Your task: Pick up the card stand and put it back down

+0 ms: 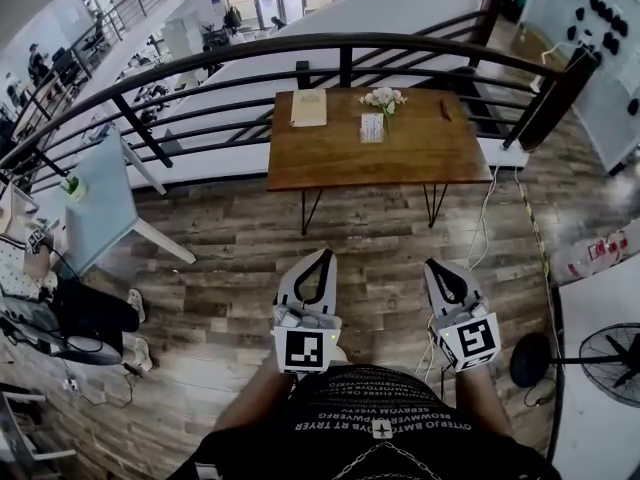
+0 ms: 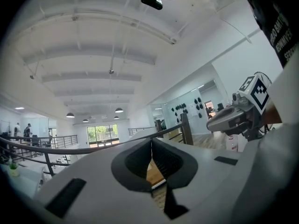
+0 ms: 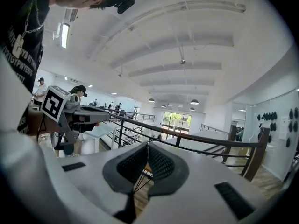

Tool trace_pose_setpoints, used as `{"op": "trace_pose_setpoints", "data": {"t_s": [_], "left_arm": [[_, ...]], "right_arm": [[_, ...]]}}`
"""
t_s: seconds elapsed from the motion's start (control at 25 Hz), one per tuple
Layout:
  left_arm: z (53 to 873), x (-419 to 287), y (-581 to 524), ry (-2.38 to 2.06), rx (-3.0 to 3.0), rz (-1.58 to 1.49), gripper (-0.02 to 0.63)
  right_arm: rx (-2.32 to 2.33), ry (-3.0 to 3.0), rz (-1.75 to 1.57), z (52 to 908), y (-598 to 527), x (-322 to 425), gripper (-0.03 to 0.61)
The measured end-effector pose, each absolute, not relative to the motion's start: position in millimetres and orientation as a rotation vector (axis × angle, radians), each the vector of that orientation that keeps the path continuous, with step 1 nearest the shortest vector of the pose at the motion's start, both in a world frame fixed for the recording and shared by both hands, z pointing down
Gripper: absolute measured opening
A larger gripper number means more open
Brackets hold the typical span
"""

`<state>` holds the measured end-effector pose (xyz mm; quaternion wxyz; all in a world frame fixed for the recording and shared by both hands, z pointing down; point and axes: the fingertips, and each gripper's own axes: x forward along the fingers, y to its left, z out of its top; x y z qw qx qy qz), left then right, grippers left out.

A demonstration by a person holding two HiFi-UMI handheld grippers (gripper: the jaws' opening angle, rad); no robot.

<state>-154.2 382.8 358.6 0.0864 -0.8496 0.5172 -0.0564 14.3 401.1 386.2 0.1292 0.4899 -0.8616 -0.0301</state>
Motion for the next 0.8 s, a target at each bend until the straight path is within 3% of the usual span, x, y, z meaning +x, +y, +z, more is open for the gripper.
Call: {"op": "trace_pose_setpoints", "data": {"t_s": [0.8], "left_arm": [[382.0,-149.1,340.0,1.53,-2.605,-0.256,0.028]], "right_arm": [[1.469,-2.459,-0.007,401.8,367.1,30.5,0.017]]}}
